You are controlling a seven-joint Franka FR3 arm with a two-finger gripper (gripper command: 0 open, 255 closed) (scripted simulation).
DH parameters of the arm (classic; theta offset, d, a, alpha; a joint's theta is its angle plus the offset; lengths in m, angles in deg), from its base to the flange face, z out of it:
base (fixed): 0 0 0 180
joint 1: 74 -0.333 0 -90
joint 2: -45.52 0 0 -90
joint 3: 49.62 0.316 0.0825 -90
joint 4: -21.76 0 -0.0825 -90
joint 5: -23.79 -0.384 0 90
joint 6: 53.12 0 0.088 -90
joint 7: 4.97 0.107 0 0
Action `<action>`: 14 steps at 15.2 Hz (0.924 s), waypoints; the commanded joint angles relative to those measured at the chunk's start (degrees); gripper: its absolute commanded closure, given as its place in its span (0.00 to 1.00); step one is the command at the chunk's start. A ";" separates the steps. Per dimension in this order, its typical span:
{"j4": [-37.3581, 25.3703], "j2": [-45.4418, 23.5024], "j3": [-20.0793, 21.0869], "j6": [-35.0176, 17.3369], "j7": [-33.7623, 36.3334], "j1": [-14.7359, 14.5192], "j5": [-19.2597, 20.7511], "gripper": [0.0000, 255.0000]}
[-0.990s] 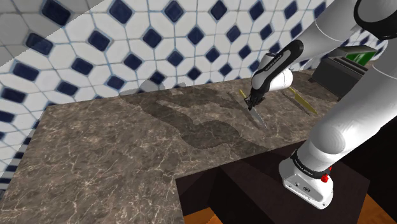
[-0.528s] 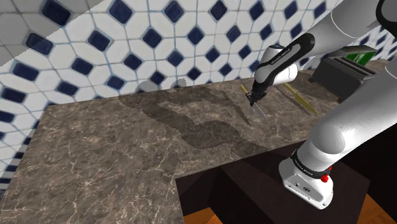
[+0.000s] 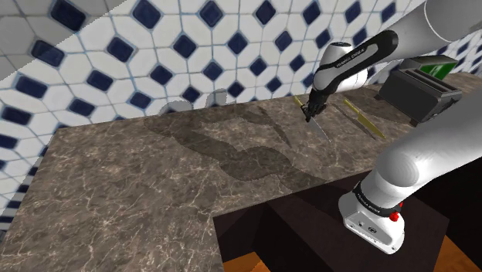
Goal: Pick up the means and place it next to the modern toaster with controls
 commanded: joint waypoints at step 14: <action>-4.25 10.27 0.63 14.53 0.60 0.43 0.79 1.00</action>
